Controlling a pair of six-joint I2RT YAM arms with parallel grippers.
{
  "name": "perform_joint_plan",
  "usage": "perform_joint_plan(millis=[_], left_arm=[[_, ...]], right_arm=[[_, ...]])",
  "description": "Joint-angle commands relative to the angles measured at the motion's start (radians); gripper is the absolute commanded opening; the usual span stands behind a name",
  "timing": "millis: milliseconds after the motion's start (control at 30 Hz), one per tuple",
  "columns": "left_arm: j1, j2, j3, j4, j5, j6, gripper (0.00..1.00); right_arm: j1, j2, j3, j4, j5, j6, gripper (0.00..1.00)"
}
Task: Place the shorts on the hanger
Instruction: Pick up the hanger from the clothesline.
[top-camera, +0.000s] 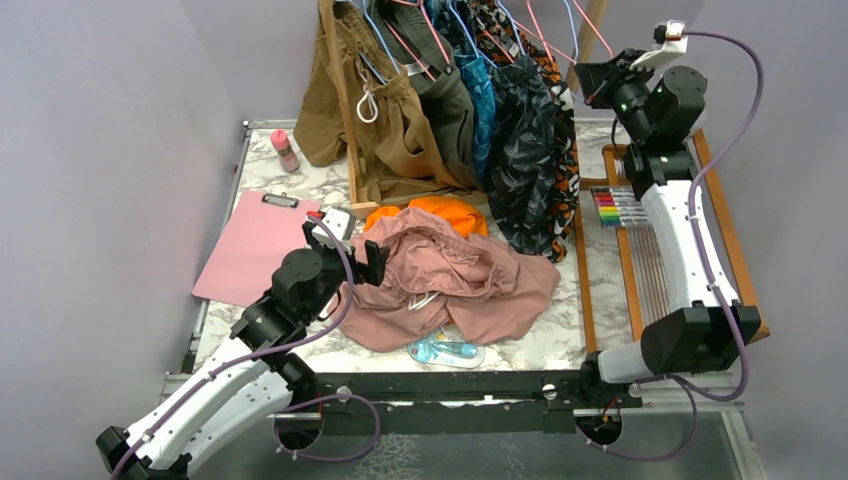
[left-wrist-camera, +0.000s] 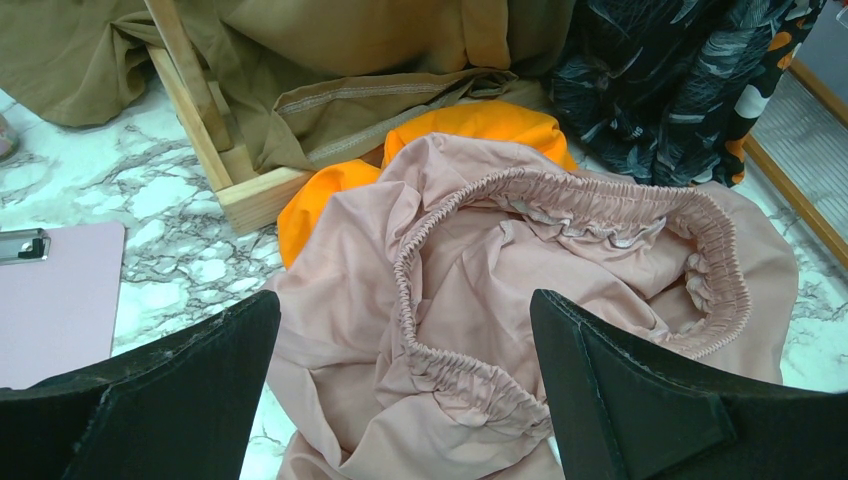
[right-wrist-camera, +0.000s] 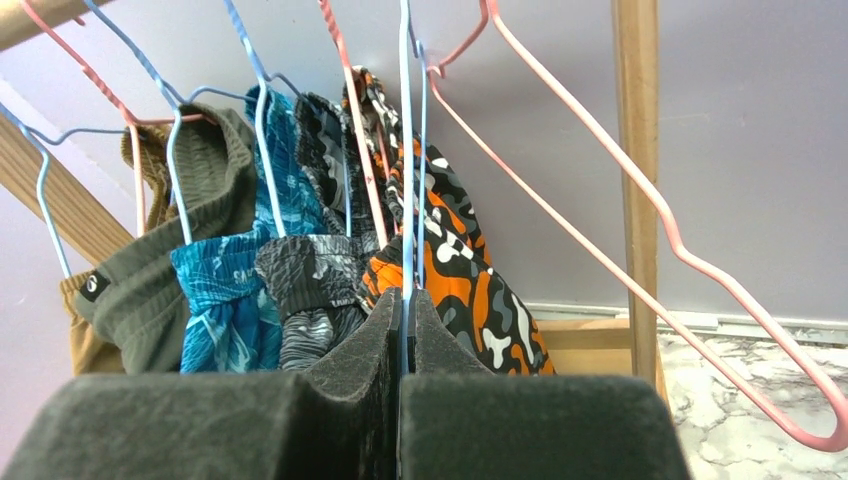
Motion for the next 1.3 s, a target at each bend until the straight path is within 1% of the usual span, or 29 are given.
perform_joint_plan(millis=[0, 333, 500, 667, 900, 1267], left_arm=[[-0.003, -0.012, -0.004, 0.021, 0.005, 0.008, 0.98], [-0.003, -0.025, -0.004, 0.011, -0.004, 0.006, 0.98], [-0.003, -0.018, -0.003, 0.015, -0.008, 0.007, 0.98], [-0.003, -0.015, -0.002, 0.014, -0.021, 0.009, 0.98], [-0.003, -0.017, 0.000, 0.006, -0.035, 0.009, 0.98], [-0.003, -0.030, 0.000, 0.001, -0.024, 0.005, 0.98]], right_arm=[[-0.001, -0.068, -0.027, 0.061, 0.036, 0.005, 0.01], [0.016, -0.130, -0.066, 0.056, 0.029, -0.011, 0.01], [0.017, -0.207, -0.125, 0.033, 0.073, -0.008, 0.01], [0.018, -0.294, -0.149, 0.000, 0.127, -0.005, 0.01], [0.026, -0.397, -0.159, -0.068, 0.147, 0.021, 0.01], [0.043, -0.576, -0.203, -0.223, 0.204, 0.053, 0.01]])
